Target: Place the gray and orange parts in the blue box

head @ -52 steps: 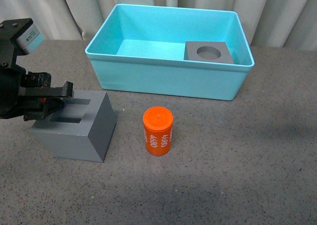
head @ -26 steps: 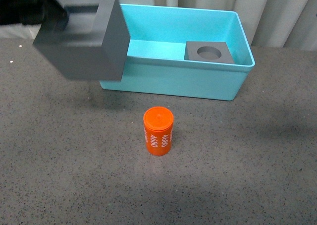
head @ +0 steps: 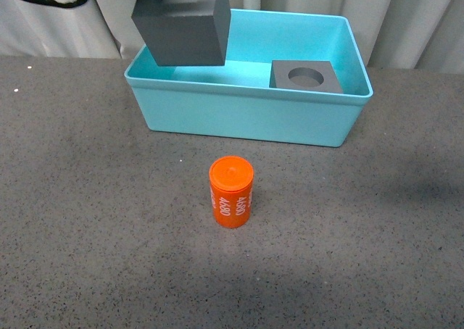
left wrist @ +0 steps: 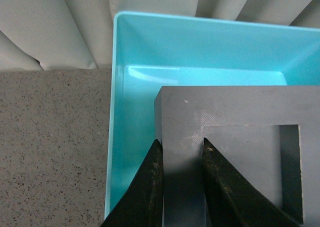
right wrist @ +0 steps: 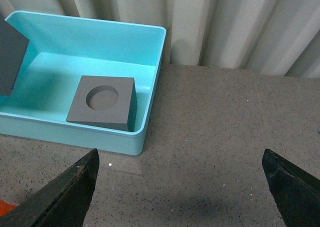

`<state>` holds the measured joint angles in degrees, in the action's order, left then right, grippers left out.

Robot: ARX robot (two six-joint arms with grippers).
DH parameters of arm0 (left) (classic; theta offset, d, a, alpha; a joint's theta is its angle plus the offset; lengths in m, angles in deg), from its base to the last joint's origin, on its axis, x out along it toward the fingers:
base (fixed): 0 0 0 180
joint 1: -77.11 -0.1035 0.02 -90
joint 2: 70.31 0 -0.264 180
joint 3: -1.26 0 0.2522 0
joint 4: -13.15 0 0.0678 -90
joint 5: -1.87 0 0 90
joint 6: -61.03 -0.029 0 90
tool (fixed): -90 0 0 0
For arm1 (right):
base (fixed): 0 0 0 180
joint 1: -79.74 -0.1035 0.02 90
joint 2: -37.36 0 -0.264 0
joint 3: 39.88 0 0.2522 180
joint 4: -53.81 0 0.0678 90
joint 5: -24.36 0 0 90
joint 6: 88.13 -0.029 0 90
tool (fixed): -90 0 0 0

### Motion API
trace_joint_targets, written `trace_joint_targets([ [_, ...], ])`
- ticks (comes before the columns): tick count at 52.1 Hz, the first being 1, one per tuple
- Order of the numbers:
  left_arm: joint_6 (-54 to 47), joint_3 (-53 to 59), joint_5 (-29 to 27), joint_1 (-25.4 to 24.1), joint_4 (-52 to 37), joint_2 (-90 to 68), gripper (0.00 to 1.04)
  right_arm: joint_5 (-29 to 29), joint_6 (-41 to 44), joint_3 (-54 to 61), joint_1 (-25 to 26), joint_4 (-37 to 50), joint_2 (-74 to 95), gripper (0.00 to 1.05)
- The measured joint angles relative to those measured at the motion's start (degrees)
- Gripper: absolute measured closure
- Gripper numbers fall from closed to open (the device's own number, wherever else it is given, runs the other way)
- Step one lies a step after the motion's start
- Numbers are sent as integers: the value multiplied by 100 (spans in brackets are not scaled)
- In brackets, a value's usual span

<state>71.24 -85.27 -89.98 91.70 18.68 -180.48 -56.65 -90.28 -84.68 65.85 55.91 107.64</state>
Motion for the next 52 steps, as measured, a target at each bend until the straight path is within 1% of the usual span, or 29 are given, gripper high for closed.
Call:
trace_joint_targets([
  [5, -9, -310, -105, 0, 114, -446, 88, -2, 0, 0, 0, 0, 0, 10],
  [18, -26, -721, -170, 17, 236, -1040, 88, -2, 0, 0, 0, 0, 0, 10],
  [30, -24, -929, -332, 50, 385, -1449, 88, 0, 2, 0, 0, 0, 0, 10],
  [52, 28, -1178, -516, 92, 494, -1744, 88, -2, 2, 4, 0, 0, 0, 10],
])
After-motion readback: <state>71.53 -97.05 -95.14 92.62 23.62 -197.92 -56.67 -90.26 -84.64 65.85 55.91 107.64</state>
